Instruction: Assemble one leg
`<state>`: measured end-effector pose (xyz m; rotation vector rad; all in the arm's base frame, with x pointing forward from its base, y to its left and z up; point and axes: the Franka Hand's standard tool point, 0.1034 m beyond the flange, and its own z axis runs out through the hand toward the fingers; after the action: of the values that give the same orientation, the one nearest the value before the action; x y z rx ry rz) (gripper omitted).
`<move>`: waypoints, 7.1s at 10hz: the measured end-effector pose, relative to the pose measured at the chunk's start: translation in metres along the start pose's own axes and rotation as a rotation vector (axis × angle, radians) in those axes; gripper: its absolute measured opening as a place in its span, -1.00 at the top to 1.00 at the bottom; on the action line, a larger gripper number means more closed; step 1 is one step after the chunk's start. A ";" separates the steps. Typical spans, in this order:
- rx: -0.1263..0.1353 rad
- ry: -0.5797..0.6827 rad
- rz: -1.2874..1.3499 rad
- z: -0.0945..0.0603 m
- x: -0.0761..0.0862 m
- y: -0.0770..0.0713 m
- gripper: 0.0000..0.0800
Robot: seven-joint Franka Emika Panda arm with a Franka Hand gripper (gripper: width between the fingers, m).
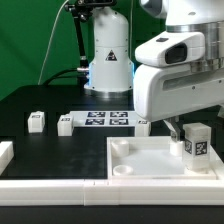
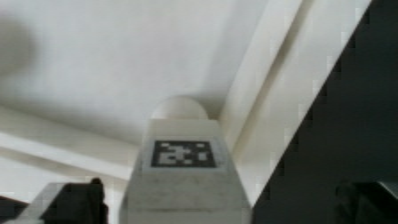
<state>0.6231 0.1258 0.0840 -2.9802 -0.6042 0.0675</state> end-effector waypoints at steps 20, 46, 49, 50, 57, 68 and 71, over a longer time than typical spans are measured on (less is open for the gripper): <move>0.012 0.085 0.973 0.000 0.008 0.013 0.25; -0.007 0.041 0.258 0.005 0.013 0.012 0.02; -0.010 0.041 0.259 0.005 0.012 0.014 0.27; -0.009 0.041 0.271 0.005 0.012 0.014 0.27; 0.015 0.040 0.960 0.007 0.010 0.014 0.27; -0.007 0.003 1.207 0.001 0.011 0.010 -0.59; -0.058 0.005 0.803 0.001 0.011 0.007 -0.62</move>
Offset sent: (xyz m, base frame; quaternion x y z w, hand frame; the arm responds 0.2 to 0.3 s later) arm 0.0079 -0.0050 0.0015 -0.0188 0.0410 0.0148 0.9989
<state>0.6362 0.1241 0.0819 -3.0573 0.6215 0.0991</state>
